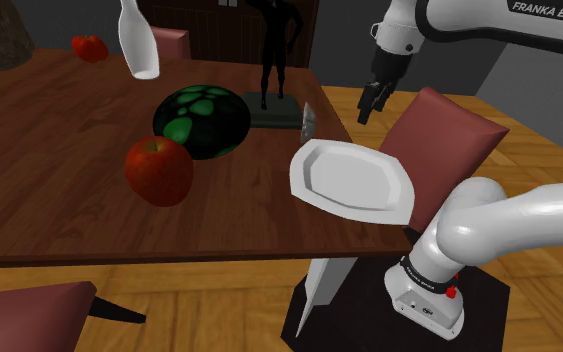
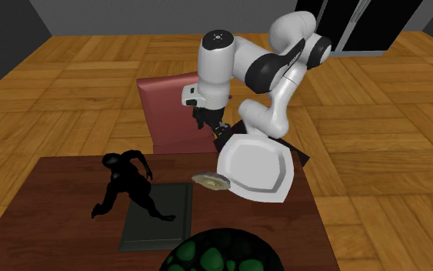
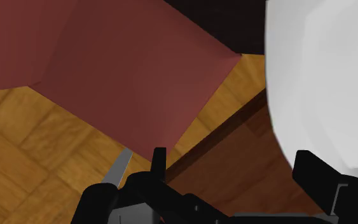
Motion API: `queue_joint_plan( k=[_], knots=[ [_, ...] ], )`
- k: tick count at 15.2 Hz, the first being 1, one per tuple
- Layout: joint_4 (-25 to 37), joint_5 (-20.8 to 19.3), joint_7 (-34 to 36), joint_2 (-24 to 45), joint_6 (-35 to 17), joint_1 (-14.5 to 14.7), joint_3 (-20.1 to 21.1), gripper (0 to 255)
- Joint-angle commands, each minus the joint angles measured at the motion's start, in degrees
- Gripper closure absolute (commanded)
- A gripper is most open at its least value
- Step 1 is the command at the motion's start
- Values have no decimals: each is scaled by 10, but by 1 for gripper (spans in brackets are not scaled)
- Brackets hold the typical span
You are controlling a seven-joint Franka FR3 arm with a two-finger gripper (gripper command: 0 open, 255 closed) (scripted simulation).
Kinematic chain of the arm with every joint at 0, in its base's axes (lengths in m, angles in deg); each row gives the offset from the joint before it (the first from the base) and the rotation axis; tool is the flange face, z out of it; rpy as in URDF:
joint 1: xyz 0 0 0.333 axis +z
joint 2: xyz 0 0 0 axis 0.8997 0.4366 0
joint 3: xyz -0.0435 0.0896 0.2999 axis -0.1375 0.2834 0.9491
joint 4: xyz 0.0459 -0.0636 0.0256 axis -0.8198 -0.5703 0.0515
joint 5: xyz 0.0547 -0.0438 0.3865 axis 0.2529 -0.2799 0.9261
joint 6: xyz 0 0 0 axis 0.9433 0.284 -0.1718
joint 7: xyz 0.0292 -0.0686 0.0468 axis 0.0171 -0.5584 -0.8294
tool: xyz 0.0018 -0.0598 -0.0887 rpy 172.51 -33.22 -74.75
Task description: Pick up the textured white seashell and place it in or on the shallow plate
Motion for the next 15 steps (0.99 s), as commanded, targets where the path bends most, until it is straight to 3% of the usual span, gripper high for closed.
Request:
queue_joint_plan(
  k=[1, 8, 14, 15],
  knots=[
    [0, 0, 0, 0, 0, 0, 0, 0],
    [92, 81, 358, 94, 10, -78, 147, 0],
    [229, 98, 660, 224, 23, -155, 251, 0],
    [219, 99, 660, 222, 16, -155, 251, 0]
  ],
)
